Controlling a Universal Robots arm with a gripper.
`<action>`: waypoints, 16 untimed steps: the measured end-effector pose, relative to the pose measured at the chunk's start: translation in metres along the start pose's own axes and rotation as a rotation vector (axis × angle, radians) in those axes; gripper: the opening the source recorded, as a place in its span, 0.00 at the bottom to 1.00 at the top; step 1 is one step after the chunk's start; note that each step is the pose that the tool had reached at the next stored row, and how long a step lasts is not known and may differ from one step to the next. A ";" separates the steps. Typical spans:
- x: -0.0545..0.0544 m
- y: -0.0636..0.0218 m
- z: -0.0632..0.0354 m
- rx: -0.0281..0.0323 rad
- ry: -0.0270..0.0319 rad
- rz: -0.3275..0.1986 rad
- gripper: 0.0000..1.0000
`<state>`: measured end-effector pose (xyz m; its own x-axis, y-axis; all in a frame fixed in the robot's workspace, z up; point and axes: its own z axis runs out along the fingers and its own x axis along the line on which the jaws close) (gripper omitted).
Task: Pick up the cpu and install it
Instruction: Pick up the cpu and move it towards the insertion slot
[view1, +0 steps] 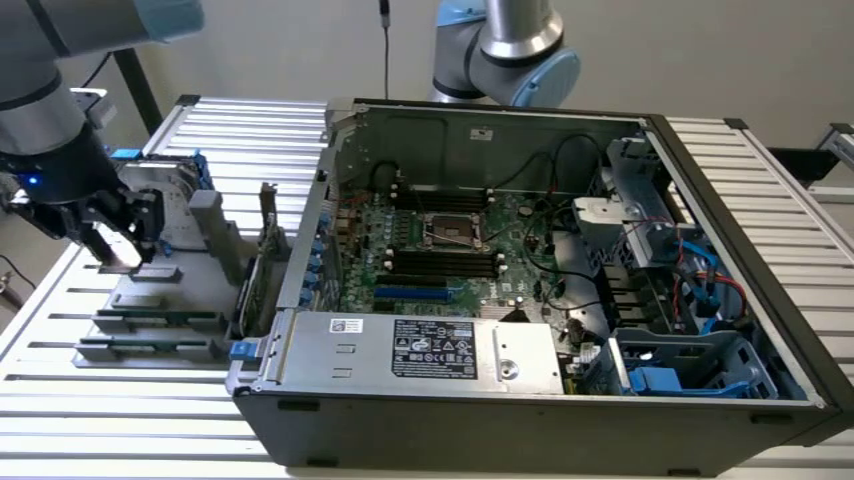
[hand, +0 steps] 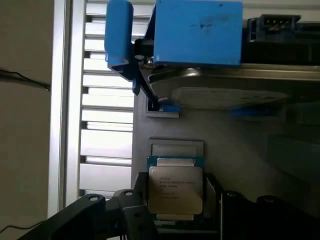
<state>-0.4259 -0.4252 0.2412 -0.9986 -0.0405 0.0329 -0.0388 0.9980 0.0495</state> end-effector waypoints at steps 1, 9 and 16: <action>0.000 0.0003 -0.0048 0.0000 0.0001 0.000 0.55; -0.003 0.0019 -0.0412 -0.0001 0.0017 0.000 0.55; -0.014 0.0034 -0.0733 -0.0001 0.0036 0.000 0.55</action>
<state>-0.4092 -0.4248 0.3141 -0.9985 -0.0405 0.0365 -0.0386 0.9980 0.0496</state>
